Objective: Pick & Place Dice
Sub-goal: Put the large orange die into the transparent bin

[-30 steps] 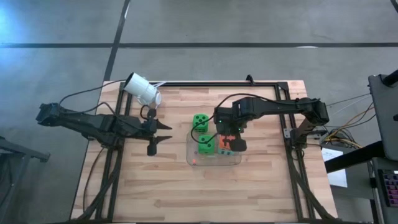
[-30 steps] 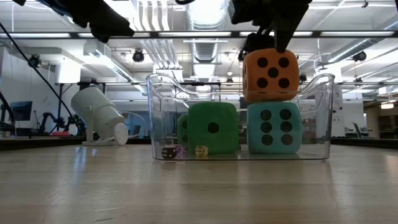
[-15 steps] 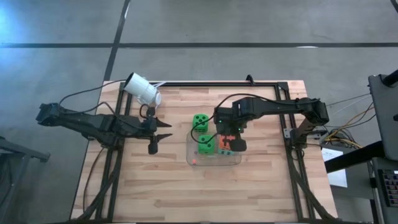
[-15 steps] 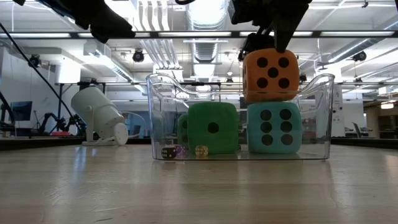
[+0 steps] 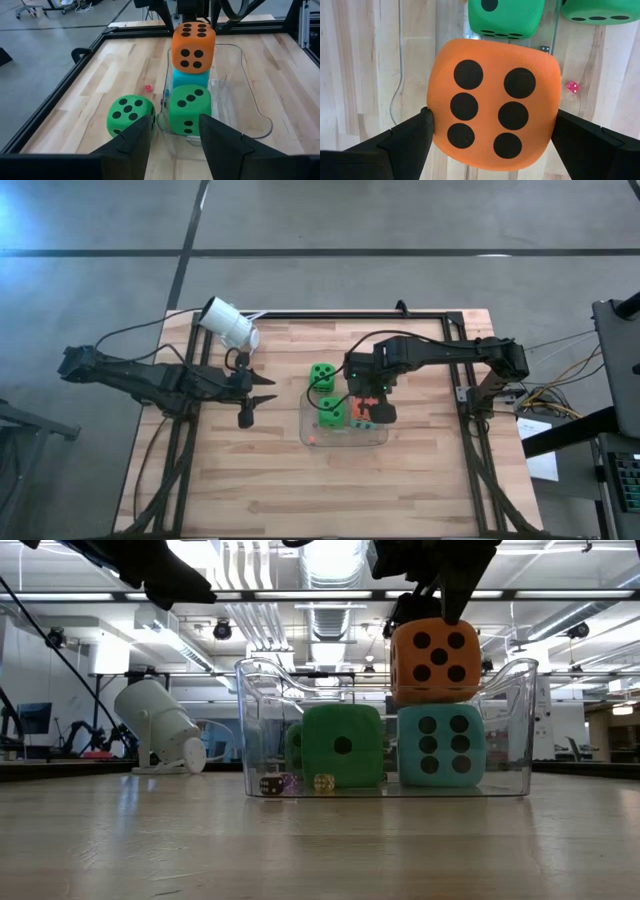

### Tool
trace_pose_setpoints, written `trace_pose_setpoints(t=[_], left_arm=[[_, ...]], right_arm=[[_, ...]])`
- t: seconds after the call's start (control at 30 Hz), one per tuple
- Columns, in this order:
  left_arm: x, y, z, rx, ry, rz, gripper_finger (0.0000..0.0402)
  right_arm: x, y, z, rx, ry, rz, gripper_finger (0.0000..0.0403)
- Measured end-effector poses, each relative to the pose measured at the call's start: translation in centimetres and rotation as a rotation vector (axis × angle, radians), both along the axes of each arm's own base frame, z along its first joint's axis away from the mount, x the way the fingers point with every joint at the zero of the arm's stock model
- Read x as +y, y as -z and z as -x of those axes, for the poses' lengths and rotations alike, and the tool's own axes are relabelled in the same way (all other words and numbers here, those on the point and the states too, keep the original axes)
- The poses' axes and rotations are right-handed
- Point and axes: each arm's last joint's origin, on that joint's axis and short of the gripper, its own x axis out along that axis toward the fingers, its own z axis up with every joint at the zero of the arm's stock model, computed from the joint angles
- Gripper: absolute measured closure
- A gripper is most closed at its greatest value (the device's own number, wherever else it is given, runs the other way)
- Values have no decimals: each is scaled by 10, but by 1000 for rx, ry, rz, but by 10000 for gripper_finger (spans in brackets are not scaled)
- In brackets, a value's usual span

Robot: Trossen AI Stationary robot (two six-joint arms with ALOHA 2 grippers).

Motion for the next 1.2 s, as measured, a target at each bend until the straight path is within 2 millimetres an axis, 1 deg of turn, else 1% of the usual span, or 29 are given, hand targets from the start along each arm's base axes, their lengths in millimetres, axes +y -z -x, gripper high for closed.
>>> trace_pose_setpoints(t=[1.0,1.2], left_arm=[[0,0,0,-1,0,0,231],[0,0,0,-1,0,1,231]], right_arm=[[0,0,0,-3,0,-1,44],[0,0,0,4,42,-6,44]])
